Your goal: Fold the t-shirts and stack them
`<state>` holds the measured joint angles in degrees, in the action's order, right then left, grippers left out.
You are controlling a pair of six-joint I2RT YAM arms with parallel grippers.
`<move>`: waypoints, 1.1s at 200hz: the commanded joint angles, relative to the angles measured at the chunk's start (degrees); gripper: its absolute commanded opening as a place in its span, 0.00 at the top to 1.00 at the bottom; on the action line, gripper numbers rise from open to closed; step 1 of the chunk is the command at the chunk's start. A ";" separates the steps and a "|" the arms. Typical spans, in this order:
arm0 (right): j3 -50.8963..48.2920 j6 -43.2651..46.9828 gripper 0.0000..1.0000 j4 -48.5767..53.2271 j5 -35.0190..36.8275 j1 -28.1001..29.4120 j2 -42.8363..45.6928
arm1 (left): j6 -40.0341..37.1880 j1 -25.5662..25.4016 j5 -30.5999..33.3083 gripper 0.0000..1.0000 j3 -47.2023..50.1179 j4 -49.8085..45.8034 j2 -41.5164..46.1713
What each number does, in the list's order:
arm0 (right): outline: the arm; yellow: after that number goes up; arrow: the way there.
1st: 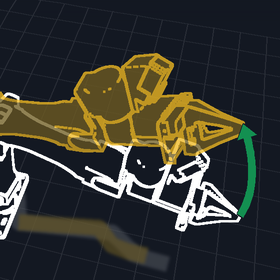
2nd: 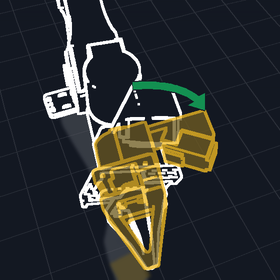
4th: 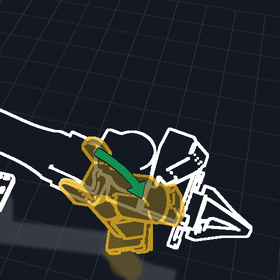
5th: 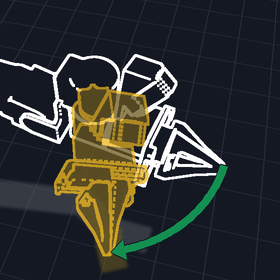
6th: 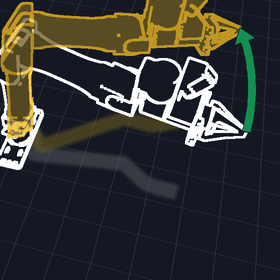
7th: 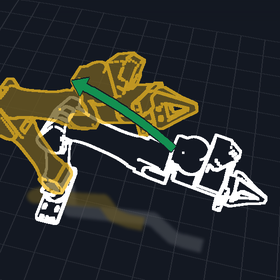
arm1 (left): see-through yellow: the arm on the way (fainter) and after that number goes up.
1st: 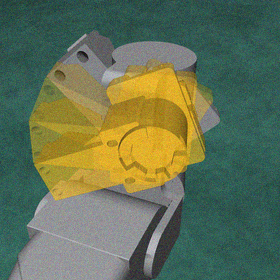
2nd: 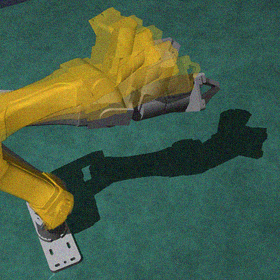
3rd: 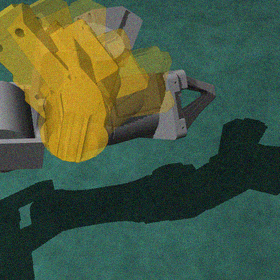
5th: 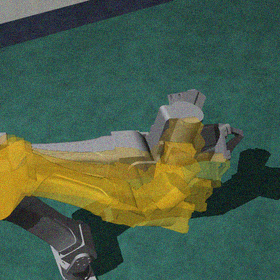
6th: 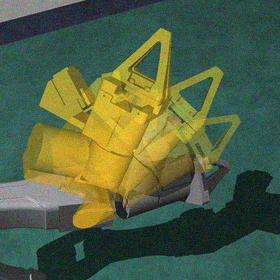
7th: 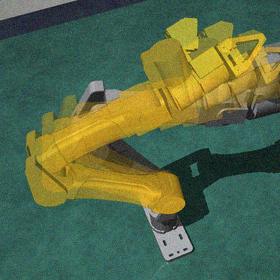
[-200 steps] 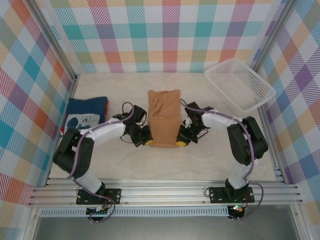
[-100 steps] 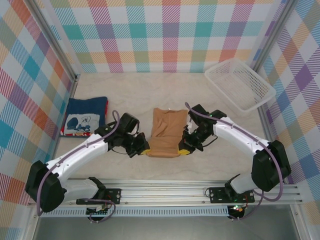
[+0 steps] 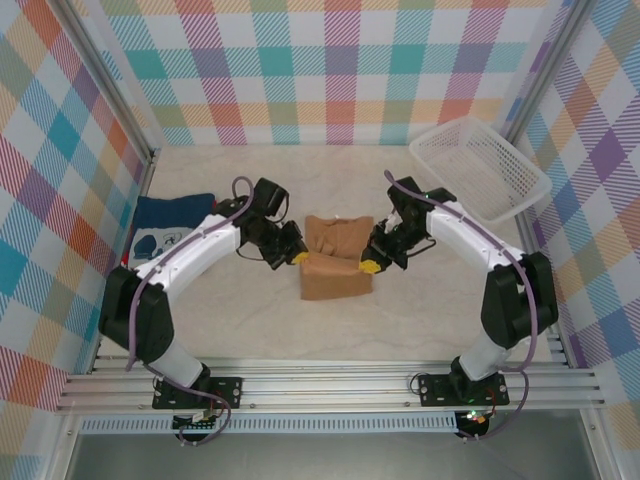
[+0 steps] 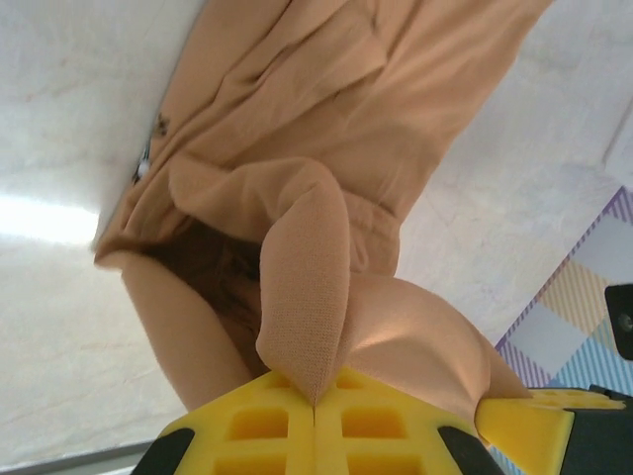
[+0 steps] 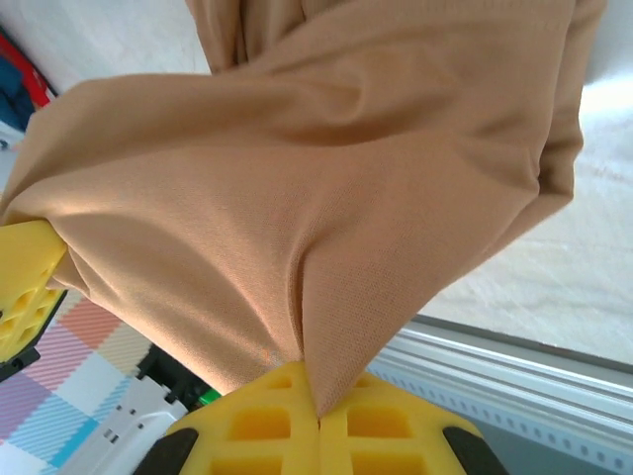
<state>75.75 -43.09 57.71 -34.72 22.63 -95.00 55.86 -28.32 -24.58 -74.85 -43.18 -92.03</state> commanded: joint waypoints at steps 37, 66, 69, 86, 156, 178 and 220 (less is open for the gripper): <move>11.94 0.63 1.00 5.07 0.77 -4.31 -6.86 | -2.38 3.66 2.14 1.00 -11.21 -4.02 -7.16; 17.42 0.20 1.00 6.01 0.36 -5.65 -9.50 | -1.55 4.14 2.42 1.00 -15.62 -4.63 -9.45; 18.04 0.20 1.00 6.15 0.38 -5.73 -9.84 | -1.54 4.22 2.47 1.00 -15.96 -4.67 -9.48; 22.15 0.20 1.00 7.39 0.31 -5.94 -11.90 | -1.12 4.66 2.43 1.00 -17.90 -5.00 -10.46; 28.97 0.48 1.00 10.66 -0.24 -6.33 -14.59 | -0.70 5.63 3.52 1.00 -22.46 -10.28 -10.32; 27.79 -0.65 1.00 8.12 -0.77 -6.37 -14.88 | 0.51 6.50 2.42 0.99 -20.96 -7.86 -10.47; 28.85 0.18 1.00 9.27 -0.93 -6.38 -16.88 | 0.83 6.87 0.51 0.99 -22.09 -7.63 -13.49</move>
<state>104.31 -43.05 65.34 -35.57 16.69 -111.28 55.94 -22.94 -23.55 -96.57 -49.50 -104.38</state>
